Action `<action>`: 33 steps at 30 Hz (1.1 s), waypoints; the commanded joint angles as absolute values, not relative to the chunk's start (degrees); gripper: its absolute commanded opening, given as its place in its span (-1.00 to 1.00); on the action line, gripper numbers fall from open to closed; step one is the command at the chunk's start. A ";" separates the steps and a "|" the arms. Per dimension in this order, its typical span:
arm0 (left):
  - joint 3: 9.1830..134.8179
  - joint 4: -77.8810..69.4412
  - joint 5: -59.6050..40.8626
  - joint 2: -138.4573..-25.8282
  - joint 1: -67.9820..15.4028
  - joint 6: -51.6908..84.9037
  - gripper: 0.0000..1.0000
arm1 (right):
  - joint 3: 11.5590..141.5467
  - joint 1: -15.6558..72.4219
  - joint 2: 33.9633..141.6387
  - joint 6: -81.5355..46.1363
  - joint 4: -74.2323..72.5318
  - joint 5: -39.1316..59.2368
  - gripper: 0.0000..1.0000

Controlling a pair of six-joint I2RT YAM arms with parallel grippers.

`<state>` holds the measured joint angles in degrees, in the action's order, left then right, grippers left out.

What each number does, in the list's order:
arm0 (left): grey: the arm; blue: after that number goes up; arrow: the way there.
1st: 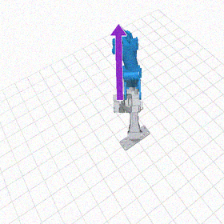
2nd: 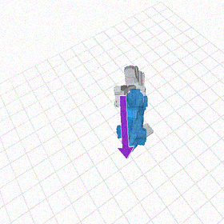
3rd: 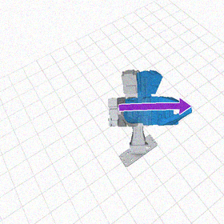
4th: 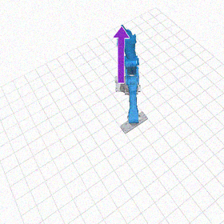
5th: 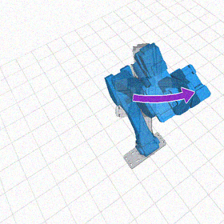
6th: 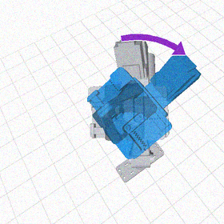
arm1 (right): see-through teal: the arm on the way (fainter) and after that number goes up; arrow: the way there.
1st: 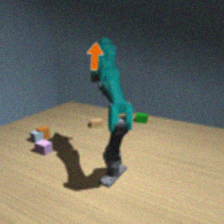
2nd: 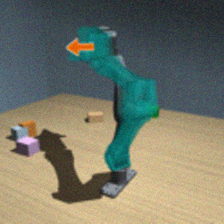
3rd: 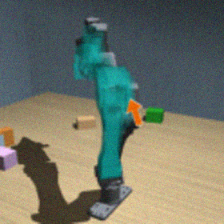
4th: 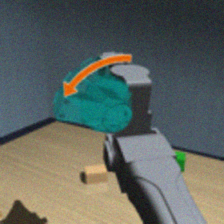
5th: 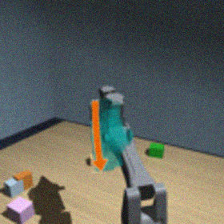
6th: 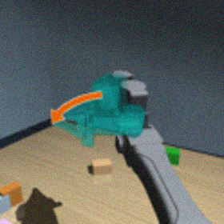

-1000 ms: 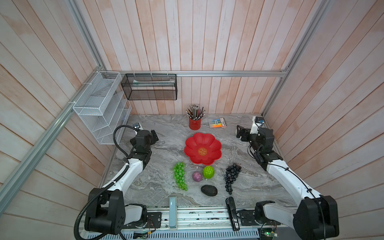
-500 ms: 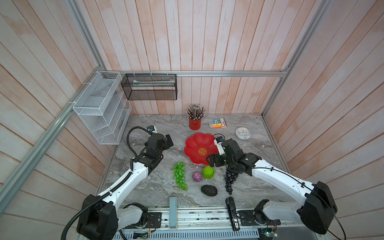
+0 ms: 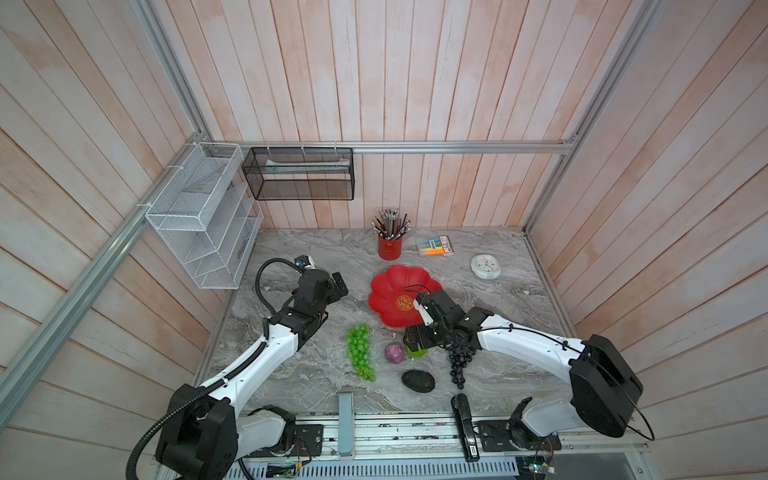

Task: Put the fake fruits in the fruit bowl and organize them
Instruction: 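Reach the right gripper to the green bumpy fruit while the left arm rises, then close the right gripper on the green bumpy fruit and lift it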

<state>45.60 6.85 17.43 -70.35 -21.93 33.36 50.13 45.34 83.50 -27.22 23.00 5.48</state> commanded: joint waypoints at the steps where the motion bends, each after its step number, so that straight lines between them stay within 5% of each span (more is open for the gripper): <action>1: 44.41 7.44 18.50 -68.78 -22.06 34.28 1.00 | 48.44 45.70 84.90 -26.98 22.10 5.10 0.90; 17: 44.91 9.03 18.68 -67.00 -22.04 34.45 1.00 | 45.91 45.60 89.22 -26.01 16.13 -0.88 0.64; 33: 44.80 10.17 20.50 -65.54 -21.97 33.86 1.00 | 44.35 45.40 78.90 -25.30 22.13 -0.24 0.05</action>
<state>45.45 9.72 18.59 -65.93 -21.93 33.71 44.49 45.34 83.09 -25.69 18.04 0.19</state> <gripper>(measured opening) 0.997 0.741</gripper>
